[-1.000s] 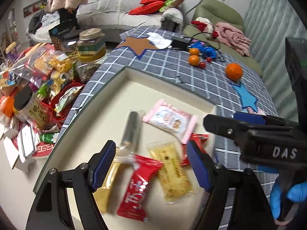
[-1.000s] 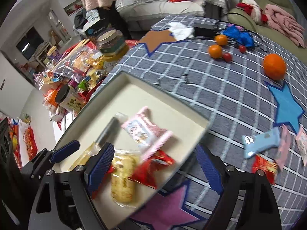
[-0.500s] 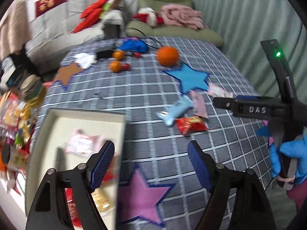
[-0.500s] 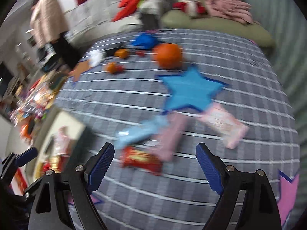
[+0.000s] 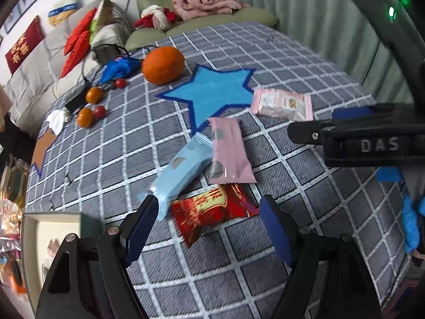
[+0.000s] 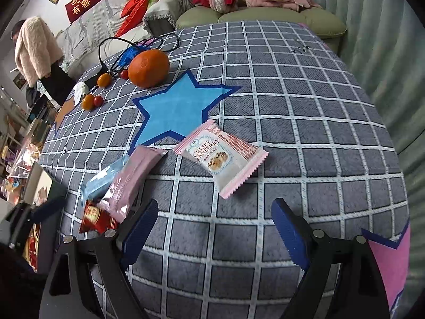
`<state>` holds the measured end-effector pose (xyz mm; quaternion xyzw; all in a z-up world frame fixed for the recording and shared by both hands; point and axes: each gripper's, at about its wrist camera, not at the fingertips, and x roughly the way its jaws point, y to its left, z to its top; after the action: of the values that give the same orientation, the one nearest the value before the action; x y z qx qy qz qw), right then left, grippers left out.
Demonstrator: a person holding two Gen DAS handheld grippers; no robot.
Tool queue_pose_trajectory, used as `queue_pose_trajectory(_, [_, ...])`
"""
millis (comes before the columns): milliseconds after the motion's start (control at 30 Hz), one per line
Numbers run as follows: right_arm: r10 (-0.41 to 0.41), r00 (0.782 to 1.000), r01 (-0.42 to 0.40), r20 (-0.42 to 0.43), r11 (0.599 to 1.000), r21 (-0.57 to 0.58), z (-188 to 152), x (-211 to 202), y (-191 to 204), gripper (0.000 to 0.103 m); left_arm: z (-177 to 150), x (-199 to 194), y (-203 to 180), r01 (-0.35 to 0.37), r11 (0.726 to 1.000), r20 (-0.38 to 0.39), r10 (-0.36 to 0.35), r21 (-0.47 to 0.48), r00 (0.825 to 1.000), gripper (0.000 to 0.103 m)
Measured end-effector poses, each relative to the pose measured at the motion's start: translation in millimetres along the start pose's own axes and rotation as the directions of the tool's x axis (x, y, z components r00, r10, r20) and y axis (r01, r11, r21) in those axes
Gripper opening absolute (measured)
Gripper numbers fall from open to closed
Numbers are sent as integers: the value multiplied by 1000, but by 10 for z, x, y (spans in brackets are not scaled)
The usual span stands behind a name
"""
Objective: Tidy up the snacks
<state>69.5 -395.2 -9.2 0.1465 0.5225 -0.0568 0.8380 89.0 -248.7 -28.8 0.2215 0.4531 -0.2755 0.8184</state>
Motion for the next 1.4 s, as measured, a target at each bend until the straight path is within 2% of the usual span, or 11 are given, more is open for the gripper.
queue_pose_trajectory(133, [30, 1000, -30, 0, 999, -16, 27, 28, 71, 88, 8, 180, 43, 8, 999, -40, -9, -40, 999, 65])
queue_pose_trajectory(333, [-72, 997, 75, 24, 991, -107, 212, 211, 167, 88, 29, 234, 167, 66, 990, -38, -72, -125, 997, 40])
queue_pose_trajectory(533, [-77, 997, 77, 11, 992, -105, 355, 437, 40, 84, 47, 235, 137, 57, 991, -31, -62, -121, 998, 37])
queue_pose_trajectory(567, [-98, 995, 98, 10, 989, -114, 348, 433, 49, 79, 32, 234, 144, 58, 990, -26, -62, -125, 998, 37])
queue_pose_trajectory(633, [-105, 994, 108, 22, 984, -141, 317, 384, 67, 49, -23, 205, 152, 58, 988, -21, -62, -141, 998, 37])
queue_pose_trajectory(733, [-86, 995, 91, 43, 985, -143, 233, 253, 56, 37, -162, 109, 158, 47, 985, -22, -51, -167, 998, 37])
queue_pose_trajectory(1167, [-60, 998, 63, 22, 983, -171, -782, -465, 226, 35, -1101, -427, 170, -3, 968, -25, -3, -250, 1000, 37])
queue_pose_trajectory(1267, [-52, 999, 52, 6, 979, -195, -1058, -627, 296, 35, -1157, -460, 157, -8, 967, -22, 3, -256, 1000, 47])
queue_pose_trajectory(1300, [-50, 999, 48, -1, 978, -203, -1107, -638, 310, 40, -1168, -463, 171, -9, 963, -21, 4, -268, 1000, 64])
queue_pose_trajectory(1333, [-55, 998, 54, 1, 976, -210, -1137, -645, 318, 67, -1172, -468, 191, -12, 960, -13, 9, -281, 1000, 80])
queue_pose_trajectory(1400, [-101, 994, 110, 50, 969, -219, -1156, -692, 321, 99, -1189, -477, 248, -14, 953, 28, 24, -304, 999, 83])
